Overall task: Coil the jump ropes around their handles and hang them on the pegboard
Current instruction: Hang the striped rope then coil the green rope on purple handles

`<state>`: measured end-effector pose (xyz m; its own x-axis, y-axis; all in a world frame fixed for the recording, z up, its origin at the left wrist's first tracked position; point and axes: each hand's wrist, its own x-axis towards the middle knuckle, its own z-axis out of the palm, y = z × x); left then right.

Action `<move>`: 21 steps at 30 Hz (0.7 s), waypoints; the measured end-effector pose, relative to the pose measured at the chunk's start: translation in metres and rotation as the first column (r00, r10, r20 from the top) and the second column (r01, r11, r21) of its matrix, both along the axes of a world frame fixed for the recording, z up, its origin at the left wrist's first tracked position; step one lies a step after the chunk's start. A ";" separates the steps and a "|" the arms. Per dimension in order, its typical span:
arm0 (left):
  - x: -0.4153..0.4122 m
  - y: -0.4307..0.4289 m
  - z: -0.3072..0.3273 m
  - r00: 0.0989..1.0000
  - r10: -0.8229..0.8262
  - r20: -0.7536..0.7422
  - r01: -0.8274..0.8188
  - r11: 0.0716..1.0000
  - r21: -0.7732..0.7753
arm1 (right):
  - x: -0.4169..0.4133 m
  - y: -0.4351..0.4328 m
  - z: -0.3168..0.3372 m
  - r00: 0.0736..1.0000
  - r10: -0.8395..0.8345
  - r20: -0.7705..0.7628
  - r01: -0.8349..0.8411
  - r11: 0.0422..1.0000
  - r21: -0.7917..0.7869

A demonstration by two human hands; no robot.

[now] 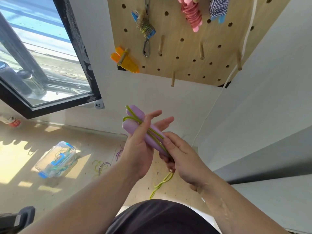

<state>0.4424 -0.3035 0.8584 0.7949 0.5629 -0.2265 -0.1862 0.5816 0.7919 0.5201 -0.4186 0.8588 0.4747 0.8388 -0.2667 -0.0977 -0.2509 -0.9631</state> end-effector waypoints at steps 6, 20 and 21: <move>0.007 0.001 0.009 0.992 0.116 0.055 -0.099 0.964 -0.247 | -0.005 0.001 -0.004 1.000 -0.007 0.018 0.007 1.000 -0.005; -0.011 0.023 -0.013 0.886 0.435 -0.161 -0.180 0.644 0.744 | 0.020 -0.009 -0.004 0.997 -0.009 0.082 0.017 0.996 -0.090; -0.014 0.030 -0.013 0.898 0.432 -0.084 -0.102 0.389 0.916 | 0.023 -0.010 -0.004 0.989 0.026 0.144 -0.008 0.992 -0.125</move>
<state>0.4282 -0.2740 0.8450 0.5596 0.7465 0.3600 0.1128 -0.4989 0.8593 0.5427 -0.4284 0.8550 0.5021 0.8118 -0.2981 0.0463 -0.3694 -0.9281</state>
